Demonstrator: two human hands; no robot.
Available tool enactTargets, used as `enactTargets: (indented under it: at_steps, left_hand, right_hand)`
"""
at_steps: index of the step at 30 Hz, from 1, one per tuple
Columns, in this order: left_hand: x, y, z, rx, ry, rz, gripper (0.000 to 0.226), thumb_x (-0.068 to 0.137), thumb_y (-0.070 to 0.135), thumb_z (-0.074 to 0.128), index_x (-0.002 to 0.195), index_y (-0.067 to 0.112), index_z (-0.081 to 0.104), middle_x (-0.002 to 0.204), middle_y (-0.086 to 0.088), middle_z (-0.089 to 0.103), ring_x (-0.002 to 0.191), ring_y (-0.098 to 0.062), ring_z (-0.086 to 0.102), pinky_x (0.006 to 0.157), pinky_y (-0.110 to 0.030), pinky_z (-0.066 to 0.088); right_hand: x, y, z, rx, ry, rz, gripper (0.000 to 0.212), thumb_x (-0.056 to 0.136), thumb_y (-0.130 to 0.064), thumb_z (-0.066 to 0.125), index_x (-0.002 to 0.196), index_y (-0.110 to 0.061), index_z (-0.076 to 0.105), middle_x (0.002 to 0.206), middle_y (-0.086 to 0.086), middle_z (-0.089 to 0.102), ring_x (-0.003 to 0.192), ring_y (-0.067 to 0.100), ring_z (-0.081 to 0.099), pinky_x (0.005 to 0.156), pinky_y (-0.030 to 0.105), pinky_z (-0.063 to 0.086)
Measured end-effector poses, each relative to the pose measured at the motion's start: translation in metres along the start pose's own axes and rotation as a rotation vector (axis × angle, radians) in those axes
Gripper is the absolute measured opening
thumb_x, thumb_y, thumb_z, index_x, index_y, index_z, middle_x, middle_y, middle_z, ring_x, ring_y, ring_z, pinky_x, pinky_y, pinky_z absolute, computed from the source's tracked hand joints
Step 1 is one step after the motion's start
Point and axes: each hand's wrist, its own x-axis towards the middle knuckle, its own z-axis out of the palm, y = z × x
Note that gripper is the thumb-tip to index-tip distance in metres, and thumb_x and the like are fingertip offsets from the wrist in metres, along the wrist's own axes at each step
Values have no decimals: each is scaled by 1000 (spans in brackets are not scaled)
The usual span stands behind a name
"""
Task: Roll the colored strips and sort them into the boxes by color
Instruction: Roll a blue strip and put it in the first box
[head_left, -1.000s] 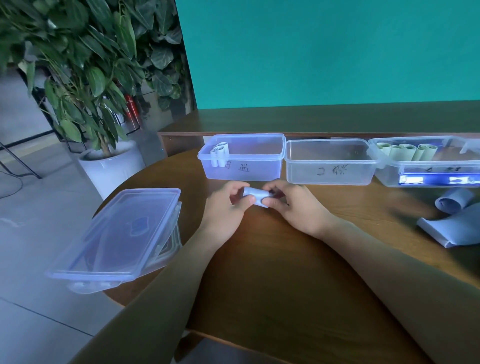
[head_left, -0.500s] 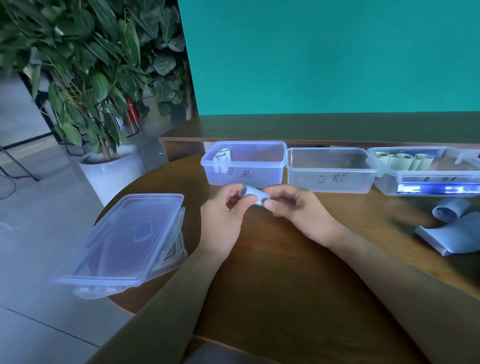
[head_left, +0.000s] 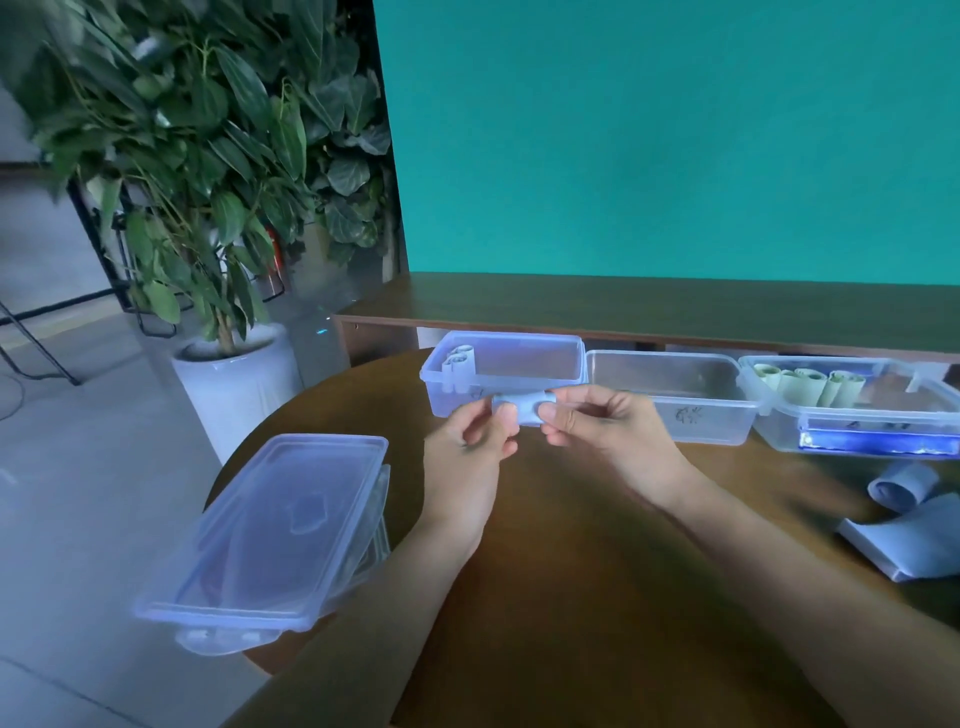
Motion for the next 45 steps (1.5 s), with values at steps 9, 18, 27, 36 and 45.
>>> enactTargets:
  at_steps: [9, 18, 27, 36, 45]
  left_hand:
    - [91, 45, -20, 595, 125, 149, 30, 95, 25, 68, 124, 21, 66, 112, 9, 67, 94, -5, 56, 80, -9, 39]
    - [164, 25, -47, 939, -37, 94, 23, 97, 21, 62, 118, 22, 71, 112, 1, 69, 82, -10, 56, 66, -14, 38]
    - [185, 1, -58, 921, -110, 65, 21, 100, 23, 56, 101, 16, 76, 99, 0, 73, 94, -17, 65, 64, -17, 41]
    - [189, -2, -64, 910, -93, 75, 27, 101, 14, 51, 113, 13, 75, 116, -2, 72, 99, -12, 61, 72, -16, 42]
    - [188, -5, -67, 876, -123, 90, 27, 102, 17, 54, 122, 13, 72, 123, -3, 71, 109, -14, 63, 77, -19, 45]
  right_hand:
    - [106, -33, 7, -334, 40, -99, 18, 82, -12, 84, 93, -1, 75, 78, 12, 75, 66, 19, 69, 75, 27, 61]
    - [175, -5, 20, -798, -132, 29, 23, 86, -18, 81, 103, -3, 76, 85, 13, 77, 65, 19, 71, 65, 11, 53]
    - [191, 12, 56, -1052, -275, 145, 37, 90, -42, 74, 90, -5, 80, 82, 5, 78, 77, 19, 76, 83, 35, 61]
    - [208, 25, 88, -1327, -229, 169, 47, 86, -49, 73, 58, -17, 53, 52, -9, 53, 47, 5, 45, 45, 19, 30]
    - [212, 29, 93, -1387, -268, 177, 44, 87, -55, 70, 68, -20, 52, 64, -7, 51, 55, 5, 45, 47, 20, 30]
